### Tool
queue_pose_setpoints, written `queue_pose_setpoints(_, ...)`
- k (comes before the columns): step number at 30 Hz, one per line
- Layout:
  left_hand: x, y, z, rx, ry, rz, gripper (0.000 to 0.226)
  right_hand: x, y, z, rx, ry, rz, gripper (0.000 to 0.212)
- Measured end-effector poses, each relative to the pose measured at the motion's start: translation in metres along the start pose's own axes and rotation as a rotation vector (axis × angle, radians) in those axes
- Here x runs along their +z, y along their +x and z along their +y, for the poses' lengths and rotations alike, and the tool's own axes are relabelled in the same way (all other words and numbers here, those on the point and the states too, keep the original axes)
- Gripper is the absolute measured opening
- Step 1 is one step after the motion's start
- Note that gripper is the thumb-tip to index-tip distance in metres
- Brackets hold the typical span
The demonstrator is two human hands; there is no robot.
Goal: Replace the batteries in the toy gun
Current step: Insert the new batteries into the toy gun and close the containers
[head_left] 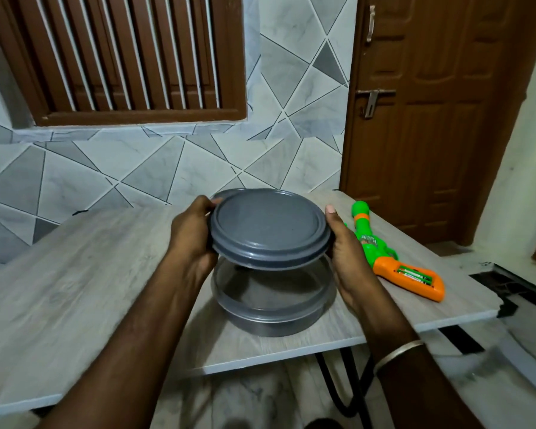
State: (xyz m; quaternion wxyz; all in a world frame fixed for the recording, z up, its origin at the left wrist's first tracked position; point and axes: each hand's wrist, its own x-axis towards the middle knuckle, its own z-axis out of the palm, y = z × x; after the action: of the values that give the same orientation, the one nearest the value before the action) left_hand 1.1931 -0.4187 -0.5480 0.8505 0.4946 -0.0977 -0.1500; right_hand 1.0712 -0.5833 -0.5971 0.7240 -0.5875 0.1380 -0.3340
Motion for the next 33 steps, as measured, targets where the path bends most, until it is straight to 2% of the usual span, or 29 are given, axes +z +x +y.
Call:
queue_pose_setpoints(4,-0.003,-0.006,-0.013,-0.036,0.098,0.010,0.017,0.002,-0.010,0.004,0.027,0.033,0.088,0.046)
queue_pose_setpoints(7,-0.008,-0.006,-0.023,0.066,0.298,0.011,0.013,0.008,-0.019,0.011,0.002,-0.003,0.169,0.043)
queue_pose_setpoints(11,-0.012,-0.004,-0.031,0.225,0.569,0.037,0.014,0.010,-0.025,0.023,-0.005,-0.050,0.238,0.056)
queue_pose_setpoints(13,-0.014,-0.003,-0.032,0.249,0.653,0.047,0.016,0.010,-0.029,0.025,0.020,-0.041,0.248,0.050)
queue_pose_setpoints(18,-0.019,-0.005,-0.033,0.246,0.666,0.006,0.015,0.012,-0.035,0.029,-0.001,-0.044,0.263,0.031)
queue_pose_setpoints(26,-0.027,0.006,-0.022,0.335,0.690,0.071,0.017,0.034,-0.033,0.015,-0.033,-0.059,0.260,0.020)
queue_pose_setpoints(33,-0.045,0.017,-0.021,0.231,0.727,0.080,0.015,0.049,-0.027,0.013,0.003,-0.115,0.271,0.017)
